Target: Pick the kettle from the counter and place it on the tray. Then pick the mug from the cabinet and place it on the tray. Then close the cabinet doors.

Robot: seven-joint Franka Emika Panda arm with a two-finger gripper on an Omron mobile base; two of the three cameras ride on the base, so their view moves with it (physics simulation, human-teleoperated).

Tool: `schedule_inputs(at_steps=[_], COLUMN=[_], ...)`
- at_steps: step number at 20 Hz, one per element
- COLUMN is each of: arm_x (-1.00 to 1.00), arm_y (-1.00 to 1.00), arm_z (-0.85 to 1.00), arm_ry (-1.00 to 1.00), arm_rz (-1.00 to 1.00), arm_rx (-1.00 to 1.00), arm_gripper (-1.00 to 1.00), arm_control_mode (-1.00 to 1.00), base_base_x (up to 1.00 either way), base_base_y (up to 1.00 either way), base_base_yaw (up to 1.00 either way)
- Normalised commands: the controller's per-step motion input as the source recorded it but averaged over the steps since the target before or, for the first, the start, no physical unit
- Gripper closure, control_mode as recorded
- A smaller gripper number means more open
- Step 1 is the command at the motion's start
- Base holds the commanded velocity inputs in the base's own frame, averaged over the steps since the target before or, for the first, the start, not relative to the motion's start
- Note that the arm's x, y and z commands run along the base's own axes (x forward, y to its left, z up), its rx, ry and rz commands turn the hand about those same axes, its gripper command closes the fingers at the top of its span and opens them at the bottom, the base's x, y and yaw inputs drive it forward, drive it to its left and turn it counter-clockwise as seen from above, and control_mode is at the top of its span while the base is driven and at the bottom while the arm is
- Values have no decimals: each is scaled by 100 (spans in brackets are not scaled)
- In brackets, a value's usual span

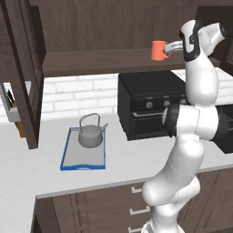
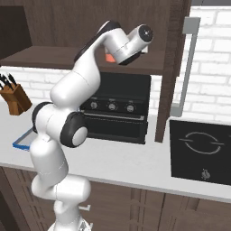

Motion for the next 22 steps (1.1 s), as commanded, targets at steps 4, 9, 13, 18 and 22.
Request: schedule_inputs(at_steps=[4,9,13,18,22], arm_x=[0,3,0,-11,-51], arm_y=[1,13,14,9,4], arm_z=[0,-1,-1,0,0], arm_ry=[-11,-3,0,0,-4], arm_rz=[8,9,9,8,6], arm_rx=[-1,-1,-1,-3,-2], arm_gripper=[-100,100,100,100,100], arm_control_mode=[-100,-100,-100,-100,-100], base_base_x=[0,0,0,0,0], base_base_y=[0,0,0,0,0], base_base_yaw=[0,0,0,0,0])
